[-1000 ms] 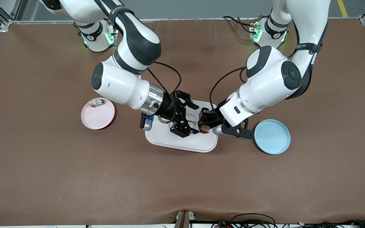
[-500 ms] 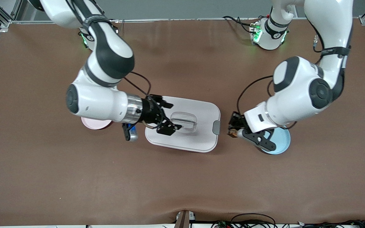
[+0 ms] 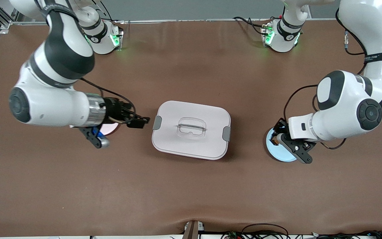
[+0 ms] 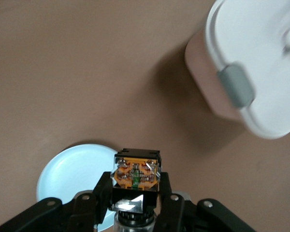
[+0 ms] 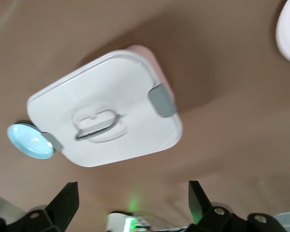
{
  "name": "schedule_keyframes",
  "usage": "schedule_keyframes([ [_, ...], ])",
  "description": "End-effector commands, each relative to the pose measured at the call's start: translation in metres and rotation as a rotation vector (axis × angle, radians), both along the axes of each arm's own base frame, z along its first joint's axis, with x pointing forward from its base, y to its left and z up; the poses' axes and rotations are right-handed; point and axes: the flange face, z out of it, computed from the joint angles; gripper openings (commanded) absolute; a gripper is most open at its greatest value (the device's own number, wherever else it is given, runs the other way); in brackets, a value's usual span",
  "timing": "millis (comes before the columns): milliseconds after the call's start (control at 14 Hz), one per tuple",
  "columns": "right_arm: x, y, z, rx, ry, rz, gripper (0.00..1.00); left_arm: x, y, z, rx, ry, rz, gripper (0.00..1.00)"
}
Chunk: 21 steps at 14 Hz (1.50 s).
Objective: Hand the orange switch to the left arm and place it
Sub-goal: 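Move the switch to the blue plate while the right gripper withdraws, then lower the switch onto the blue plate and open the left gripper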
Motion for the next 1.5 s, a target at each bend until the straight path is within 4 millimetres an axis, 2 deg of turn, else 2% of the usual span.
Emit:
schedule_keyframes([
  [0, -0.009, -0.034, 0.014, -0.065, -0.053, 0.172, 1.00, -0.011, 0.016, -0.009, 0.040, -0.005, -0.105, 0.00],
  [214, -0.005, -0.091, 0.010, -0.077, -0.065, 0.338, 1.00, -0.013, 0.032, -0.033, 0.093, -0.033, -0.255, 0.00],
  [429, 0.000, -0.156, 0.013, -0.070, -0.106, 0.485, 1.00, -0.019, 0.035, -0.061, 0.090, -0.028, -0.372, 0.00],
  [500, 0.001, -0.172, 0.011, -0.077, -0.114, 0.524, 1.00, -0.021, 0.035, -0.073, 0.083, -0.035, -0.413, 0.00],
  [643, 0.003, -0.199, 0.010, -0.113, -0.123, 0.606, 1.00, -0.019, 0.048, -0.094, 0.078, -0.027, -0.474, 0.00],
  [786, 0.004, -0.213, 0.009, -0.156, -0.130, 0.717, 1.00, -0.016, 0.063, -0.111, 0.059, -0.040, -0.549, 0.00],
  [1000, 0.005, -0.239, 0.006, -0.181, -0.117, 0.737, 1.00, -0.022, 0.066, -0.134, 0.058, -0.062, -0.638, 0.00],
  [1214, 0.005, -0.244, 0.003, -0.192, -0.108, 0.755, 1.00, -0.025, 0.080, -0.157, 0.046, -0.088, -0.714, 0.00],
  [1429, 0.005, -0.247, 0.000, -0.195, -0.097, 0.743, 1.00, -0.027, 0.079, -0.170, 0.037, -0.096, -0.758, 0.00],
])
